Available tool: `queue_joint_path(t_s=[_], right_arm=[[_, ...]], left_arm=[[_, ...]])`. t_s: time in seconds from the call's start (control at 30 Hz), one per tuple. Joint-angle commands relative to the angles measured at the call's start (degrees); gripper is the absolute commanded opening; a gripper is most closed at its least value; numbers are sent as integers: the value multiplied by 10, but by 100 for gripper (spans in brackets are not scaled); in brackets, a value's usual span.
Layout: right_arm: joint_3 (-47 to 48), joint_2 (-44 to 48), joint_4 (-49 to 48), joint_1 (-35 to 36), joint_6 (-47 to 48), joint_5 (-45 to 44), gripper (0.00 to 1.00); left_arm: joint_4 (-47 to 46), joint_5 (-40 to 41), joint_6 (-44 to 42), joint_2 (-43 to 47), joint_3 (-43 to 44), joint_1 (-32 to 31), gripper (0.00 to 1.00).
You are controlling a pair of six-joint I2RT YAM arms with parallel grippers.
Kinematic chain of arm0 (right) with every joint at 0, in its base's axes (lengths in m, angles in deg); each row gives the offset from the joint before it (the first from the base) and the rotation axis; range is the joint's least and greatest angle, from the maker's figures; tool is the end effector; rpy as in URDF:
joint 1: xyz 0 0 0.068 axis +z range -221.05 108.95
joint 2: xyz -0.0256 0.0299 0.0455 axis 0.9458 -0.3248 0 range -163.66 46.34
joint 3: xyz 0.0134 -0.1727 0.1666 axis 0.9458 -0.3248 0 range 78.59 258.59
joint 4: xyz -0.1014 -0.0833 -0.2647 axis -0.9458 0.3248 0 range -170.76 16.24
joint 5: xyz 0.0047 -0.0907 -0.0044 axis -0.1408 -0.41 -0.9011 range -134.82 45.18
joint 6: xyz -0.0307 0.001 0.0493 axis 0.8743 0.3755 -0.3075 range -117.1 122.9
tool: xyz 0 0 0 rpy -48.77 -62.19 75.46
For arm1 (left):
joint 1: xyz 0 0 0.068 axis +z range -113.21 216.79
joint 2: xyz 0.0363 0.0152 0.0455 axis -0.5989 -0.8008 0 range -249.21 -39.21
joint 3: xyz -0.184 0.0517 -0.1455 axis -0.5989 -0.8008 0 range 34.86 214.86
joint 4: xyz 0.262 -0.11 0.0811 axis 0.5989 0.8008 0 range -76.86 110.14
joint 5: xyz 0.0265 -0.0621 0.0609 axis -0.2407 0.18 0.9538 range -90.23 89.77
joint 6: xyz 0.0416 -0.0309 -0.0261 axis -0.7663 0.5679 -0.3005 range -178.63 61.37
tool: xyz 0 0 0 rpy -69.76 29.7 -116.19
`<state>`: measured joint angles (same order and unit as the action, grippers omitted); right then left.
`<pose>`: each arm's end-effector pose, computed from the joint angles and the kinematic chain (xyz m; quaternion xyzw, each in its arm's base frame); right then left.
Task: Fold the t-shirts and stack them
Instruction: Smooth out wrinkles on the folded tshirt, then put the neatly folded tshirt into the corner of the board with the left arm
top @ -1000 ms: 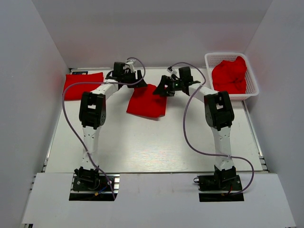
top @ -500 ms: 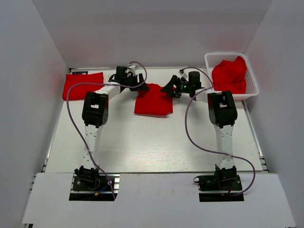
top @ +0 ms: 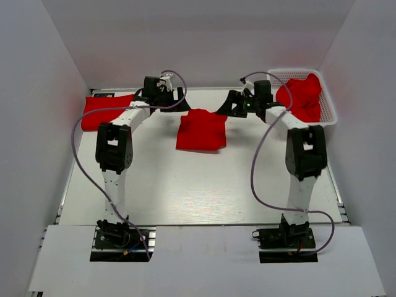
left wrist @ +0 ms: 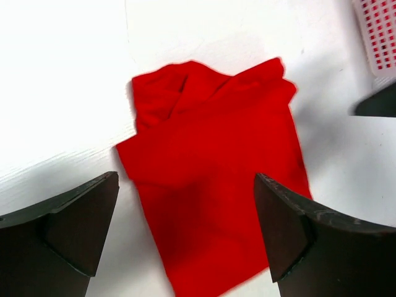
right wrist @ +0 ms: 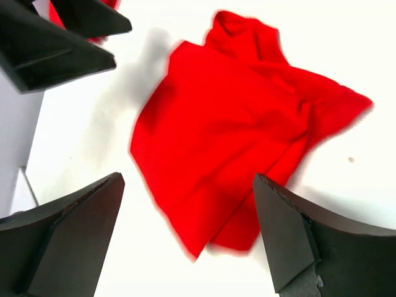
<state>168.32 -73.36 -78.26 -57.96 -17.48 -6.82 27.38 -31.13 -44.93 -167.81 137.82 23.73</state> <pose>0.4788 0.1377 0.1678 -0.1036 0.8371 0.4044 0.3535 0.5086 -0.1398 0.1555 0.1080 0.8738 -0.3292 0.3413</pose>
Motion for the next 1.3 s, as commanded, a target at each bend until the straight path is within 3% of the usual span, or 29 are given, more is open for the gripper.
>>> queue_joint_path(t_s=[0.0,0.27,0.57,0.83,0.97,1.1,1.27], right_arm=[[-55,119,30,-3,53,-63,90],[-222,275,30,-6,49,-149,90],[-277,331,44,-5,44,-143,90],[-320,368,56,-6,50,-169,90],[-335,382,62,-6,54,-182,90],[-347,386,65,-8,57,-193,90],[-364,400,65,-6,61,-216,90]], left_arm=[[72,51,-45,106,-23,-7,100],[101,100,-51,125,-122,-18,100],[127,173,-45,40,-73,-42,93],[130,153,-34,-35,-21,-74,85],[125,209,-34,-41,-21,-97,80],[159,277,-34,-76,6,-113,70],[185,298,-29,-109,49,-130,43]])
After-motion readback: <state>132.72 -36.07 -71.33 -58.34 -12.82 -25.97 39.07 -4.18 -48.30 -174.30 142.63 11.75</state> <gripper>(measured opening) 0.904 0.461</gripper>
